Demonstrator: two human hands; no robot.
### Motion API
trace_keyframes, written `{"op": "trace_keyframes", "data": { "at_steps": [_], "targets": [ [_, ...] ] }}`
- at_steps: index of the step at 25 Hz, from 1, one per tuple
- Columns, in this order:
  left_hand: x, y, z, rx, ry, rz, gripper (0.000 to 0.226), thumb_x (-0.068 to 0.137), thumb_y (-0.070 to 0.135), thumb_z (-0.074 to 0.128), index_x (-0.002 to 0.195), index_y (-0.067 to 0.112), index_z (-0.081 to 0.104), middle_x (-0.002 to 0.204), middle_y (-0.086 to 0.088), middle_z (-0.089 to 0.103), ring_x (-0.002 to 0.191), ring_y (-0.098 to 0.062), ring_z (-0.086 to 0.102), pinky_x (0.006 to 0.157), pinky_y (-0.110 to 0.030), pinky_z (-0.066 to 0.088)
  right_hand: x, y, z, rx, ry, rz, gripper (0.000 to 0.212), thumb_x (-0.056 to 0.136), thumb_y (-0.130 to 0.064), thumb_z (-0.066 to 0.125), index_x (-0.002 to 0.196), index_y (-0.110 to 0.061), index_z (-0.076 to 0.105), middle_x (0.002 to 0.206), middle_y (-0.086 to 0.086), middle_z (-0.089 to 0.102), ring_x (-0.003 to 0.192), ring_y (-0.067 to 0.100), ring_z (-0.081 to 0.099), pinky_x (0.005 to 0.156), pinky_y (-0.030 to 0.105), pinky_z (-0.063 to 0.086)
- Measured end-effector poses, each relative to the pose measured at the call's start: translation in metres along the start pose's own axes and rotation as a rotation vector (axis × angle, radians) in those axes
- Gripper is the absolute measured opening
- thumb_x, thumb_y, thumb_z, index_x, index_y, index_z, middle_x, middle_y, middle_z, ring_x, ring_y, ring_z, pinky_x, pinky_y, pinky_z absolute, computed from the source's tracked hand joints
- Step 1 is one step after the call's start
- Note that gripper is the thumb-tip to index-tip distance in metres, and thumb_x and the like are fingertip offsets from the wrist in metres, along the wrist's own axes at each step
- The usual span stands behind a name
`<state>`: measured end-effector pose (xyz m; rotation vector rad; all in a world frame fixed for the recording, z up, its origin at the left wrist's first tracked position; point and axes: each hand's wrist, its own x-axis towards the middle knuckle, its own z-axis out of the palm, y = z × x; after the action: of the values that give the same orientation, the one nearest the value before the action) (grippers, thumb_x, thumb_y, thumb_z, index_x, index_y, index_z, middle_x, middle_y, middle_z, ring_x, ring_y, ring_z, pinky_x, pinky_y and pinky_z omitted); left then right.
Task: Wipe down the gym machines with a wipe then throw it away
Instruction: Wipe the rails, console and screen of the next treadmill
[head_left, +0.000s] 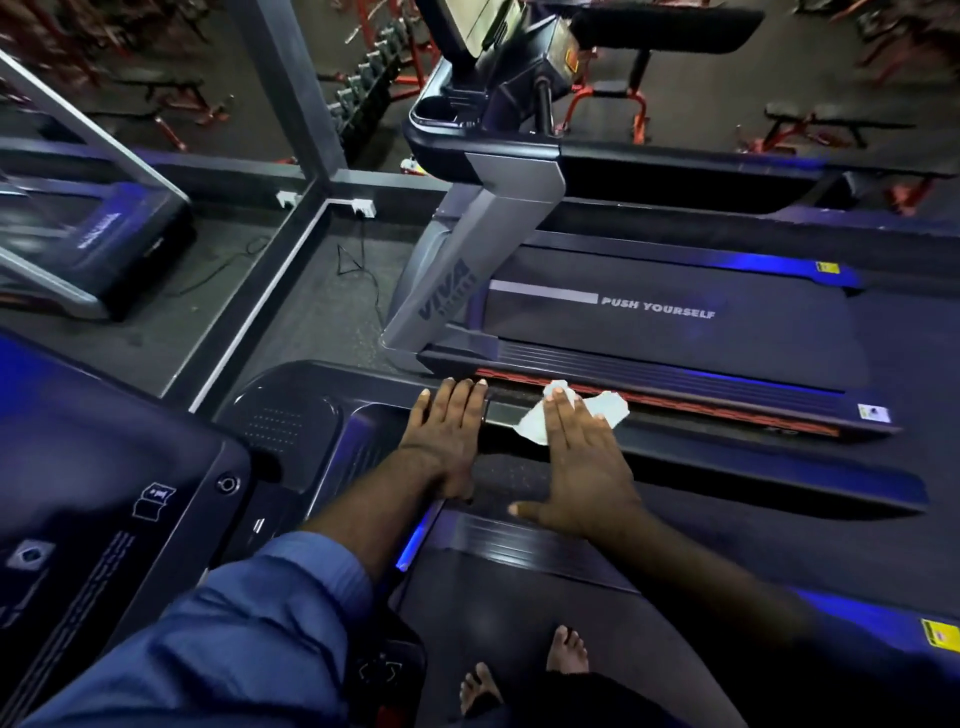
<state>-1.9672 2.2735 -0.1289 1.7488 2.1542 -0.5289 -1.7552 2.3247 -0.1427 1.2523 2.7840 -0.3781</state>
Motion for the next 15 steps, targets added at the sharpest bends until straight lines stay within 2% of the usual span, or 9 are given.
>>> {"op": "trace_keyframes", "data": {
  "at_steps": [3, 6, 9, 12, 15],
  "targets": [
    [-0.002, 0.000, -0.003, -0.002, -0.005, 0.008, 0.147, 0.070, 0.054, 0.082, 0.161, 0.018, -0.028, 0.173, -0.005, -0.022, 0.160, -0.026, -0.022, 0.129, -0.050, -0.010, 0.030, -0.016, 0.003, 0.021, -0.015, -0.118, 0.152, 0.063, -0.094, 0.061, 0.163, -0.011, -0.019, 0.171, 0.007, -0.024, 0.160, 0.025, -0.017, 0.130, 0.047, -0.002],
    [0.000, 0.005, -0.015, -0.106, 0.038, 0.002, 0.123, 0.081, 0.064, 0.069, 0.166, 0.024, -0.010, 0.174, -0.004, -0.002, 0.162, -0.026, -0.006, 0.129, -0.051, 0.000, 0.011, 0.012, -0.002, -0.045, -0.028, -0.216, 0.152, 0.065, -0.087, 0.069, 0.163, -0.014, -0.020, 0.172, 0.006, -0.023, 0.160, 0.023, -0.015, 0.131, 0.045, 0.002],
    [0.005, 0.009, -0.026, -0.134, 0.094, 0.001, 0.098, 0.093, 0.080, 0.041, 0.167, 0.025, 0.008, 0.171, -0.006, 0.017, 0.159, -0.028, 0.012, 0.125, -0.053, 0.013, -0.013, 0.047, -0.010, -0.068, -0.034, -0.108, 0.157, 0.064, -0.087, 0.071, 0.160, -0.008, -0.025, 0.171, 0.011, -0.024, 0.160, 0.027, -0.013, 0.131, 0.044, 0.004],
    [-0.001, 0.019, -0.014, -0.109, 0.089, -0.013, 0.100, 0.094, 0.086, 0.019, 0.168, 0.019, 0.006, 0.173, -0.007, 0.014, 0.161, -0.028, 0.007, 0.128, -0.056, 0.007, 0.000, 0.029, -0.010, -0.063, 0.002, 0.025, 0.161, 0.062, -0.097, 0.060, 0.157, 0.003, -0.025, 0.169, 0.021, -0.022, 0.159, 0.036, -0.012, 0.130, 0.048, 0.003],
    [0.001, 0.021, -0.020, -0.071, 0.107, -0.027, 0.108, 0.089, 0.090, 0.011, 0.168, 0.017, 0.010, 0.170, -0.013, 0.021, 0.158, -0.033, 0.013, 0.128, -0.056, 0.008, -0.013, 0.017, 0.000, -0.058, 0.007, -0.063, 0.160, 0.063, -0.094, 0.063, 0.158, -0.001, -0.026, 0.167, 0.018, -0.031, 0.158, 0.033, -0.021, 0.130, 0.047, -0.003]
  ]
}}
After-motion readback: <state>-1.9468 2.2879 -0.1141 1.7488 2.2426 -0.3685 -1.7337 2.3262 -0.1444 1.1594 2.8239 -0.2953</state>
